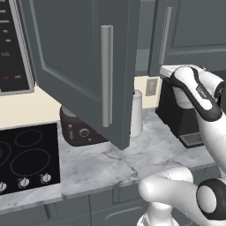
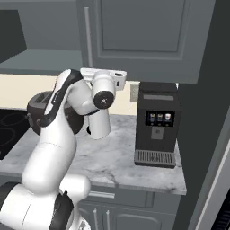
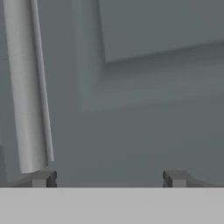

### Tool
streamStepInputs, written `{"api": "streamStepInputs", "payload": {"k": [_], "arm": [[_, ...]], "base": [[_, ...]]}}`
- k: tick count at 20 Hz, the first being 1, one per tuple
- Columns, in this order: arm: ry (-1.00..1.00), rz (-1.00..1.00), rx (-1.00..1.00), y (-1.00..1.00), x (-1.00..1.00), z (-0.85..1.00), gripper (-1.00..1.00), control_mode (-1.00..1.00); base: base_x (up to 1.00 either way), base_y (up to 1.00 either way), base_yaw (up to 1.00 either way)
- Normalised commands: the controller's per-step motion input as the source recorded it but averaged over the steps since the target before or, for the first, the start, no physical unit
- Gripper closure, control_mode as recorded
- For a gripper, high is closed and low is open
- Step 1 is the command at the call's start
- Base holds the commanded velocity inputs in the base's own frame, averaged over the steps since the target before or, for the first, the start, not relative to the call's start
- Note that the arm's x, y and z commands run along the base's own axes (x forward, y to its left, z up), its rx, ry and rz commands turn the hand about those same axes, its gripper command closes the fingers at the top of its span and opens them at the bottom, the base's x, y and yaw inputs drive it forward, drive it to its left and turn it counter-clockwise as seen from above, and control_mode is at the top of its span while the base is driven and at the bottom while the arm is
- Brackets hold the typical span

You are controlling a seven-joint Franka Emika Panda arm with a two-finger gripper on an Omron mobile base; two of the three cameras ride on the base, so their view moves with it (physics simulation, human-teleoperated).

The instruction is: Close all open cabinet doors.

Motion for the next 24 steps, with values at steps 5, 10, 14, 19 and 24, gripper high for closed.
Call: {"api": "streamStepInputs", "payload": {"k": [5,10,14,19,24], "arm": [[0.10,-0.02,0.00,0.00,0.47,0.00,-1.00,-1.00],[0.13,-0.05,-0.02,0.00,0.26,0.00,-1.00,-1.00],[0.24,-0.04,-0.01,0.00,0.22,-0.09,-1.00,-1.00],[0.33,0.00,-0.04,0.00,0.26,-0.33,-1.00,-1.00],[0.27,0.00,-0.08,-0.05,0.09,-0.60,-1.00,-1.00]], "base": [[0.00,0.00,0.00],[0.00,0.00,0.00],[0.00,0.00,0.00],[0.00,0.00,0.00],[0.00,0.00,0.00]]}}
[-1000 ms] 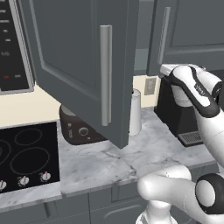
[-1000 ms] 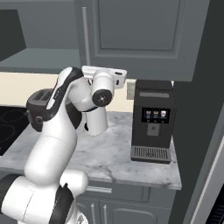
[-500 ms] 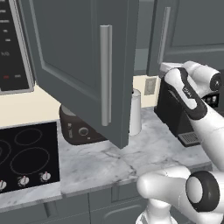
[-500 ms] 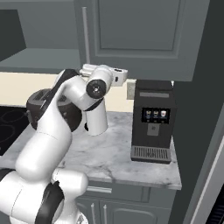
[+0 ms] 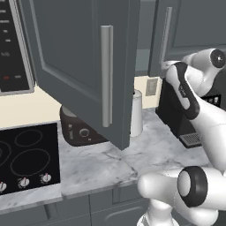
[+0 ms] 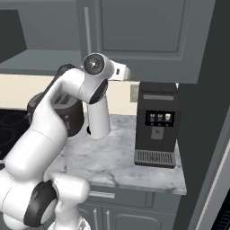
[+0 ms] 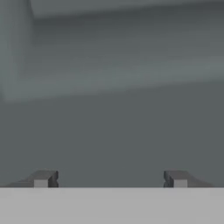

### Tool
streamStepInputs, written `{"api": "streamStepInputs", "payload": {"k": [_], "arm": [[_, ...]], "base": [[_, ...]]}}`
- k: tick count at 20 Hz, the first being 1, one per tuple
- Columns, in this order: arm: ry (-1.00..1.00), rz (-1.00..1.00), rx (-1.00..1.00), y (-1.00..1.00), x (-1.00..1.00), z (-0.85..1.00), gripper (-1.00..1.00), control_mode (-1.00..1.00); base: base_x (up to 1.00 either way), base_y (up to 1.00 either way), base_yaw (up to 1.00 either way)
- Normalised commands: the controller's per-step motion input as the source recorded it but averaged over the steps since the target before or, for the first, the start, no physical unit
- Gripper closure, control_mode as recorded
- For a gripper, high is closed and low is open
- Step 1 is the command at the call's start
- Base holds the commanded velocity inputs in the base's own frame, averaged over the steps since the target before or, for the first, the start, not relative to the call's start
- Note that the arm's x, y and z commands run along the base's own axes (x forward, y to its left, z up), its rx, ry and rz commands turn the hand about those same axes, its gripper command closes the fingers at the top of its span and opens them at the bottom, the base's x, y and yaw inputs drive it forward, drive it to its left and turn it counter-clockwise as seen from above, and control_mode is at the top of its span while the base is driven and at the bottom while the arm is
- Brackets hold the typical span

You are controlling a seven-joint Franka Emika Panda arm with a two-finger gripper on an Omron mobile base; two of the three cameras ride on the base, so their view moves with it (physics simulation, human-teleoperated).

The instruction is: Close all open cabinet doors.

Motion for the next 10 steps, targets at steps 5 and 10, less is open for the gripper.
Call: {"api": "streamStepInputs", "payload": {"k": [5,10], "arm": [[0.18,0.00,-0.10,-0.03,-0.06,-0.78,-1.00,-1.00],[0.05,0.01,-0.11,0.00,-0.40,-0.94,-1.00,-1.00]], "base": [[0.00,0.00,0.00],[0.00,0.00,0.00]]}}
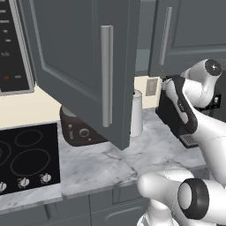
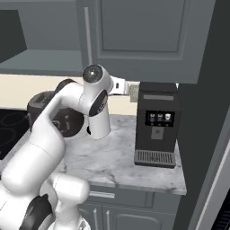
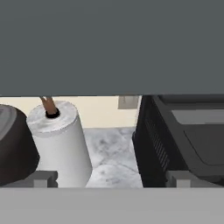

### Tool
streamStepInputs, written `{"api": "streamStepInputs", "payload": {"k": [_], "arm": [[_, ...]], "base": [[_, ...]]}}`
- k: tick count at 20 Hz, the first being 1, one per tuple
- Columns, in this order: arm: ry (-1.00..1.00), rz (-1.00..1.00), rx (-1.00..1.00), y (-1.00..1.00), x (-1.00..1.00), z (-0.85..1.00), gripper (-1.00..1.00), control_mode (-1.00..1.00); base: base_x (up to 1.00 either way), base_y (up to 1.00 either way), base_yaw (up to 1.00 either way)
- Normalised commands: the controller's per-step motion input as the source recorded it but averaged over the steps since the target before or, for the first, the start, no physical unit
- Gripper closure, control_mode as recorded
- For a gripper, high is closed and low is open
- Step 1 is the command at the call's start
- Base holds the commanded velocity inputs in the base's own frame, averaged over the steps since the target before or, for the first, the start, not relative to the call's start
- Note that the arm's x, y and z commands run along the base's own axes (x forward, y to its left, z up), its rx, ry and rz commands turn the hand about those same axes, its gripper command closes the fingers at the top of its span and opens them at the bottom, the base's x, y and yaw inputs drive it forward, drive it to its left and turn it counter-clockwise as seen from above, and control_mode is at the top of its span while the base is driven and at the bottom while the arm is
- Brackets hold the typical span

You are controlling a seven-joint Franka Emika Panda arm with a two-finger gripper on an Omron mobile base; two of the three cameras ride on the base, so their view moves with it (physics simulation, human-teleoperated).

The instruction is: Close all open cabinet doors.

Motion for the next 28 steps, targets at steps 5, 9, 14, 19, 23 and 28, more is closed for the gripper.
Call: {"api": "streamStepInputs", "payload": {"k": [5,9,14,19,23,28], "arm": [[-0.08,0.02,-0.03,0.00,-0.83,-0.29,-1.00,-1.00],[-0.18,0.00,-0.02,0.00,-1.00,0.22,-1.00,-1.00],[-0.18,0.00,-0.06,0.00,-1.00,0.56,-1.00,-1.00],[-0.14,0.00,-0.05,0.03,-1.00,0.65,-1.00,-1.00],[-0.09,0.00,-0.05,0.12,-0.97,0.54,-1.00,-1.00],[-0.04,0.00,-0.03,0.21,-0.90,0.24,-1.00,-1.00]], "base": [[0.00,0.00,0.00],[0.00,0.00,0.00],[0.00,0.00,0.00],[0.00,0.00,0.00],[0.00,0.00,0.00],[0.00,0.00,0.00]]}}
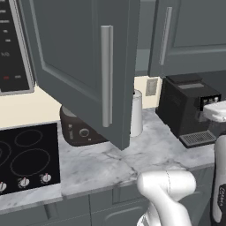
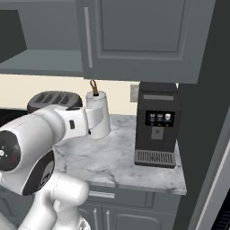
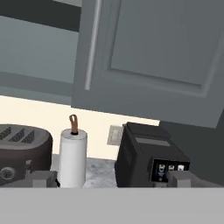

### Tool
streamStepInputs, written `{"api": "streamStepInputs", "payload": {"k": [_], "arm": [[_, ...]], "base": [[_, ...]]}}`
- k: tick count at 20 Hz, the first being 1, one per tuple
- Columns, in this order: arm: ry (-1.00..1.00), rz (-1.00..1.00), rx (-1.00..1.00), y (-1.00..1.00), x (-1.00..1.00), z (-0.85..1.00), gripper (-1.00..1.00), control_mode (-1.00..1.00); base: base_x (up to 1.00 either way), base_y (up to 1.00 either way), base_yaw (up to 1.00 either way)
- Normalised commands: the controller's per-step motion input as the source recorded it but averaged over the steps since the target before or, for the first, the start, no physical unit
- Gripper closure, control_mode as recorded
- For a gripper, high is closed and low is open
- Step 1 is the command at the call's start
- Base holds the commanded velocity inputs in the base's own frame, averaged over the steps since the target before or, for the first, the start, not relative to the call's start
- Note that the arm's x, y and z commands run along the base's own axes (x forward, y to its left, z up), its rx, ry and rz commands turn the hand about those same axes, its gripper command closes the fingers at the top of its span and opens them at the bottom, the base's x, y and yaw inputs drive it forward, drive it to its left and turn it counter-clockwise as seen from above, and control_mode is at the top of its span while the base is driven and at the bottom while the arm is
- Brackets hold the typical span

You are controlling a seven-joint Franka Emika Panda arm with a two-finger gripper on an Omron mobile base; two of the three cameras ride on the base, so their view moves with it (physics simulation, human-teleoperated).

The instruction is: Close all open cabinet doors.

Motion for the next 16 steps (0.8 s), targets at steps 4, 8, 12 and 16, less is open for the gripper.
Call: {"api": "streamStepInputs", "payload": {"k": [4,8,12,16], "arm": [[0.04,0.00,-0.03,-0.01,-0.32,-0.23,-1.00,-1.00],[0.00,0.00,-0.01,0.00,-0.03,-0.05,-1.00,-1.00],[-0.10,0.00,0.00,0.08,-0.51,0.00,-1.00,-1.00],[-0.13,0.00,-0.03,0.44,-0.62,0.00,-1.00,-1.00]], "base": [[0.00,0.00,0.00],[0.00,0.00,0.00],[0.00,0.00,0.00],[0.00,0.00,0.00]]}}
